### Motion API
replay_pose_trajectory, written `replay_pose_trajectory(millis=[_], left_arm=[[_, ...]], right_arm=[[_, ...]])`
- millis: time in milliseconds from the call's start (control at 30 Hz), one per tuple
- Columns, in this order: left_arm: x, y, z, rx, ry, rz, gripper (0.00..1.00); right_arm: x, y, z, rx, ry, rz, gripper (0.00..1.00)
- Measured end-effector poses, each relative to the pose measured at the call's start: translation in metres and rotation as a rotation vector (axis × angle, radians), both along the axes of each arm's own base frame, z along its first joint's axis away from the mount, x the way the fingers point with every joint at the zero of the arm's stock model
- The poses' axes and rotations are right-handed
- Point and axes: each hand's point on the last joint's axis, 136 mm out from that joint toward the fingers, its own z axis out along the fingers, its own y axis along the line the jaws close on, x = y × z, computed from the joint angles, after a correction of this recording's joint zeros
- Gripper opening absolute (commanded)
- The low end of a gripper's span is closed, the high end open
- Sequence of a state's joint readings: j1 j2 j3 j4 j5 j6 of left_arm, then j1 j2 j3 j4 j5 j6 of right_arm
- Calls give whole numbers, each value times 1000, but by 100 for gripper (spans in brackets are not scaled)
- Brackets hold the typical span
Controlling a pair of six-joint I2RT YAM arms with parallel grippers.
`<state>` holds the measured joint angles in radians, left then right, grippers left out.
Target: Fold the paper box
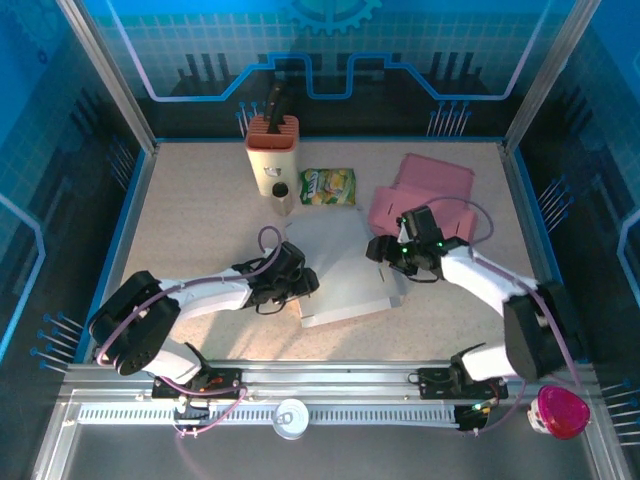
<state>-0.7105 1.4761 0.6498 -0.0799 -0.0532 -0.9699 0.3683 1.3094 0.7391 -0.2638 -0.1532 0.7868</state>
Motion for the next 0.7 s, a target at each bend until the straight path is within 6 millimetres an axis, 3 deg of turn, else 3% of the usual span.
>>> replay_pose_trajectory(millis=[100,200,367,467,567,700], left_arm=[[0,-2,1,-12,-1,-6,57],[-2,-5,1,-12,-1,-16,57],[-5,-13,4,-11,-5,-38,57],[-6,-16,7,-8,-6,-47,57],[-6,-17,6,-2,-4,-49,57],[-7,-17,4,3,1,-48,57]], right_arm=[[-16,-11,31,19,-100,-43,67],[-42,-6,35,56,-122,-55,68],[-102,24,-4,87,16,-2,72],[-129,33,-27,91,90,-12,73],[-137,36,-38,118,129,-66,73],[-133,40,-44,174,151,-152,73]])
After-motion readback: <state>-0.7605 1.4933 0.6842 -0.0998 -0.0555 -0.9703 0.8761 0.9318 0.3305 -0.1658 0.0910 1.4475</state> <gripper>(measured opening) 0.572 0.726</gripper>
